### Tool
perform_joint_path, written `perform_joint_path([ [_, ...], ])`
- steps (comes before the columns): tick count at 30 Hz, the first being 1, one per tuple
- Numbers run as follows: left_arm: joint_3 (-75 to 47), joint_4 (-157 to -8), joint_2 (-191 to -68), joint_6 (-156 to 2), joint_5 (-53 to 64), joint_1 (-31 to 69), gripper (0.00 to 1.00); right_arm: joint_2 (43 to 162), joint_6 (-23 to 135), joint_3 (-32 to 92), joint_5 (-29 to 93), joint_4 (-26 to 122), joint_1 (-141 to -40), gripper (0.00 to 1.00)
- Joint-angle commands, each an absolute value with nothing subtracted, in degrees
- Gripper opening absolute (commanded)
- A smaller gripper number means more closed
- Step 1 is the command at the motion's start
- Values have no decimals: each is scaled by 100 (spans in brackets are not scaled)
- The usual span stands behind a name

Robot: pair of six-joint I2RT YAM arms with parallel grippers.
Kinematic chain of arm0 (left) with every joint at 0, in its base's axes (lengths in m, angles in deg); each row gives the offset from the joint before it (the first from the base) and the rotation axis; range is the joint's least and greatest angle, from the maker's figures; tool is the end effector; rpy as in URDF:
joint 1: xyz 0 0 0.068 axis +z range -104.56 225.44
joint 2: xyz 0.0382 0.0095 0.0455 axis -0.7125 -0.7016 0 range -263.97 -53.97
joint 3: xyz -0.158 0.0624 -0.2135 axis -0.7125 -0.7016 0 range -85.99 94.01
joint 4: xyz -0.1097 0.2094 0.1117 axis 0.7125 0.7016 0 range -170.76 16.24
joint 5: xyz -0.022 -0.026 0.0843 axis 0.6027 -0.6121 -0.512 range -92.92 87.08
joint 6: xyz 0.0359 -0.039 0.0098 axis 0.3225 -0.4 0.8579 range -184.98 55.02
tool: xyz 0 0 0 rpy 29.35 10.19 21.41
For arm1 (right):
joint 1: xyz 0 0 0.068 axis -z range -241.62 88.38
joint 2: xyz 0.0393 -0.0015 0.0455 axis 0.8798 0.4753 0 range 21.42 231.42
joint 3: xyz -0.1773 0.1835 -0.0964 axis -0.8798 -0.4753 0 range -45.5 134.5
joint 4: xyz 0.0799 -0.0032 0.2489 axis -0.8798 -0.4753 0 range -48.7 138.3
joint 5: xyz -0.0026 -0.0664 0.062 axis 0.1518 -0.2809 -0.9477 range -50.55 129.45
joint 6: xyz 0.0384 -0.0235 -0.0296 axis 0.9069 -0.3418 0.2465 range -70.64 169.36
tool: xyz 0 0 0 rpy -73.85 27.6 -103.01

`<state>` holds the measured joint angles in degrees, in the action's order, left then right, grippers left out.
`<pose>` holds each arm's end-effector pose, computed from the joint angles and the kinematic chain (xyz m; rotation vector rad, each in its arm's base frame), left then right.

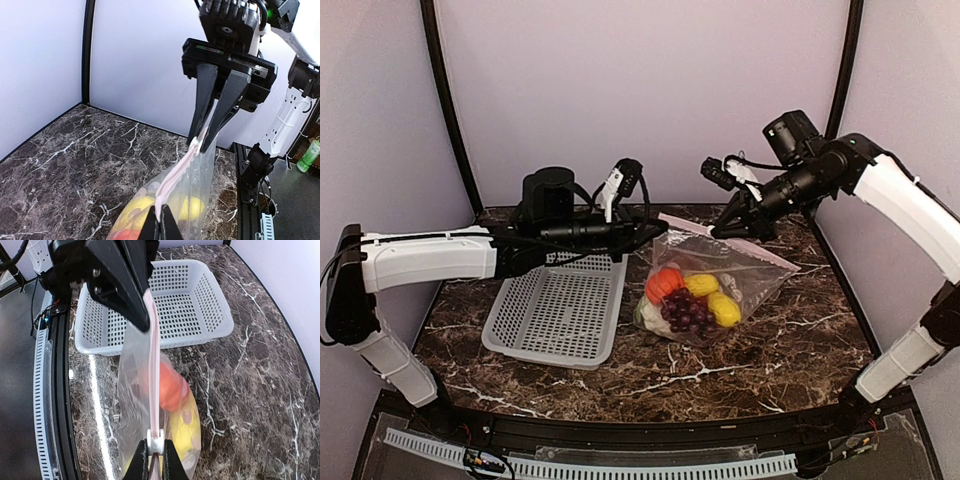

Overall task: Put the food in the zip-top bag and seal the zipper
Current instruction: Adjust the zipper on the zipper food storage bag.

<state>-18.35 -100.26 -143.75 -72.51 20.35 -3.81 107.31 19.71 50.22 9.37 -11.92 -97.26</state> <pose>0.2342 -0.2934 0.3359 0.9144 1.4643 -1.0761 0.2326 0.1887 0.3971 -1.4872 1.8919 0.6878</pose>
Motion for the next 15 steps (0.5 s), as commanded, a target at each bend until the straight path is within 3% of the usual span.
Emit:
perform_joint_path([
  [1,-2052,-9941,-13948,-7200,1472,-50,1,9965,1667,4566,1253,-1836,-9168,0],
  [15,-2085,-10087,-14061,-7232,1508,47,1,9176,859,3747,1390,-2332,-7857,0],
])
